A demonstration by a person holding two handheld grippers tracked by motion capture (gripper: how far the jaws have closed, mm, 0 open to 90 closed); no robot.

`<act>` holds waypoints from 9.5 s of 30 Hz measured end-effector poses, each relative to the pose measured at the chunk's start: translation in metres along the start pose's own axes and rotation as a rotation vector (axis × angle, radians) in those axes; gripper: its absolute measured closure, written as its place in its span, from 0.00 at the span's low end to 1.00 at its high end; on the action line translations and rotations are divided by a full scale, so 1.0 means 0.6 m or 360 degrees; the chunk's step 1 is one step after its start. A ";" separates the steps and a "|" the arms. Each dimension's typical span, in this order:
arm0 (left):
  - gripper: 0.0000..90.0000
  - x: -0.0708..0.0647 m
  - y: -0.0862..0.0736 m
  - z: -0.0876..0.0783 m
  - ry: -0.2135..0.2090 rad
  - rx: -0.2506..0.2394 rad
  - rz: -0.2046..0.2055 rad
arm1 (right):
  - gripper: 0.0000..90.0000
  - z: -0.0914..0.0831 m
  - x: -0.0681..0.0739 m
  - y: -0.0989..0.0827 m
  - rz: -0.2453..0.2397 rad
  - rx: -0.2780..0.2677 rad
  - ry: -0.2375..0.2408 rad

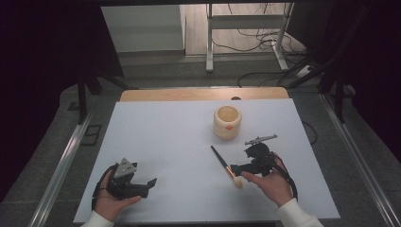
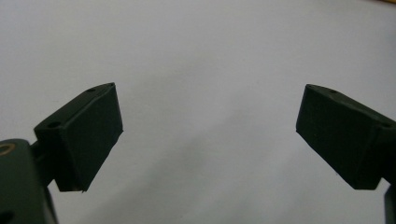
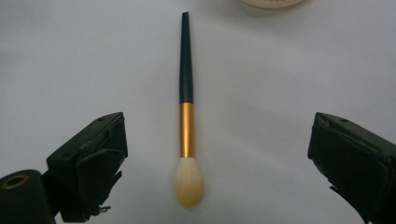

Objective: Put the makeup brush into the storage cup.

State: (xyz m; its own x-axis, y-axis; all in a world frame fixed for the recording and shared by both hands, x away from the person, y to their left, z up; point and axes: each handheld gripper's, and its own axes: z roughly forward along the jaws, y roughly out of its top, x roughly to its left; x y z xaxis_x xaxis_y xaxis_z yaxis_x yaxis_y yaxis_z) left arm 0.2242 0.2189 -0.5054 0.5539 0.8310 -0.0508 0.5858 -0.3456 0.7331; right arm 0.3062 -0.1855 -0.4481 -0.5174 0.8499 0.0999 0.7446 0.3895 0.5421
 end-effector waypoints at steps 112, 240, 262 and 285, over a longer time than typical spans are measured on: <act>0.09 -0.004 0.002 -0.001 -0.0055 -0.0008 0.0039 | 0.82 0.132 0.065 0.045 -0.0165 0.0593 -0.0170; 0.11 -0.027 0.012 0.009 -0.0027 0.0002 0.0159 | 0.87 0.046 0.057 0.055 -0.0656 0.0445 0.0261; 0.10 -0.050 0.032 0.006 -0.0020 -0.0027 0.0316 | 0.87 0.053 0.076 0.052 -0.0768 0.0459 0.0294; 0.12 -0.103 0.066 0.027 -0.0008 -0.0065 0.0534 | 0.87 0.056 0.090 0.056 -0.0795 0.0461 0.0380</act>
State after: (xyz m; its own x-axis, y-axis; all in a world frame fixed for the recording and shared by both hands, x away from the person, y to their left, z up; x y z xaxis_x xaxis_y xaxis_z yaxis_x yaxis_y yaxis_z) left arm 0.2227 0.1466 -0.4841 0.7147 0.6717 0.1949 0.3462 -0.5819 0.7359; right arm 0.3174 -0.1148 -0.4526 -0.8877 0.4505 0.0948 0.4552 0.8282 0.3268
